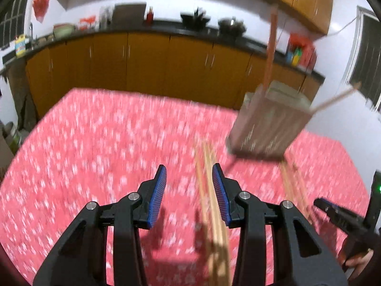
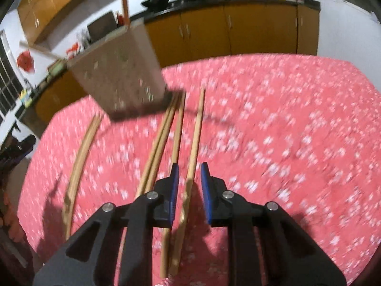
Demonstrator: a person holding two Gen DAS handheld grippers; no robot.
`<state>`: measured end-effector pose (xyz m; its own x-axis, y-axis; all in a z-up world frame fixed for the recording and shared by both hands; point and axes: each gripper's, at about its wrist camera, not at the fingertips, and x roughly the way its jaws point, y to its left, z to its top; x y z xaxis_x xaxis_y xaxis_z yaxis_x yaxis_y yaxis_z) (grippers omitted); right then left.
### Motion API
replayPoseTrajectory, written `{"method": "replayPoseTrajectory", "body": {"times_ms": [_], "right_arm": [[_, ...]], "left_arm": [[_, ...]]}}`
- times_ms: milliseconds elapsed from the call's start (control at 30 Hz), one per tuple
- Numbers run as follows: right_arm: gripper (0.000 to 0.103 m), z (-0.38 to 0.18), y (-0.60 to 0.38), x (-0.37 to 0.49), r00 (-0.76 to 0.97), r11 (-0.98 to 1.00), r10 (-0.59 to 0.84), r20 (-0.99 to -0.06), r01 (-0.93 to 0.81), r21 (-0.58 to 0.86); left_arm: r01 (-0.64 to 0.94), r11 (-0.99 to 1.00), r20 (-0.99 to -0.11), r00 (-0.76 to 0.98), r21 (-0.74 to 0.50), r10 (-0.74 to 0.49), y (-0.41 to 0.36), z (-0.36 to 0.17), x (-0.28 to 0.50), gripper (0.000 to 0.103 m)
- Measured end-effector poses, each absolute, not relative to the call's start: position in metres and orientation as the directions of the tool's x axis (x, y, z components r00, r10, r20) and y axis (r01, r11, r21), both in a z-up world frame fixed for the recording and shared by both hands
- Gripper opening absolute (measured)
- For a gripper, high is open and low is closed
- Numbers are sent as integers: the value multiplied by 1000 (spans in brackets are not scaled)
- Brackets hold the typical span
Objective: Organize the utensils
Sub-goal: 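Grasp another chopstick with the right tool while the left tool grasps one too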
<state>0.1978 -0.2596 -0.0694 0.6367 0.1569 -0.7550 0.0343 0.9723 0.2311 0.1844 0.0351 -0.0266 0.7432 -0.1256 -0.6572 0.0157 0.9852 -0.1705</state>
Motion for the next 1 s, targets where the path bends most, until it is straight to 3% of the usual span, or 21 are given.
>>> {"method": "replayPoseTrajectory", "body": {"times_ms": [67,167,367,567,767,1000], "right_arm": [[19,-80,-255,201,614,979,137,-778,34,200],[9,-87,-252,199,609,988,101,-786,31,151],[8,-86,-275,196,622,984,33,-782,117,134],[8,-82,-270,195,625,989,12,-780,106,100],[8,-81,-270,197,626,990,12,-780,101,97],[10,-84,-262,195,633,995,-4,-774,81,61]], "left_arm": [[16,984,-691,709,-180,-138,37,-45,181,40],[30,979,-715,679,-200,-167,40,-65,177,37],[85,962,-735,628,-260,-254,34,-82,170,24],[145,962,-746,608,-232,-272,19,-86,169,20],[136,981,-779,596,-139,-193,9,-93,172,11],[120,988,-783,604,-98,-151,9,-94,181,8]]}}
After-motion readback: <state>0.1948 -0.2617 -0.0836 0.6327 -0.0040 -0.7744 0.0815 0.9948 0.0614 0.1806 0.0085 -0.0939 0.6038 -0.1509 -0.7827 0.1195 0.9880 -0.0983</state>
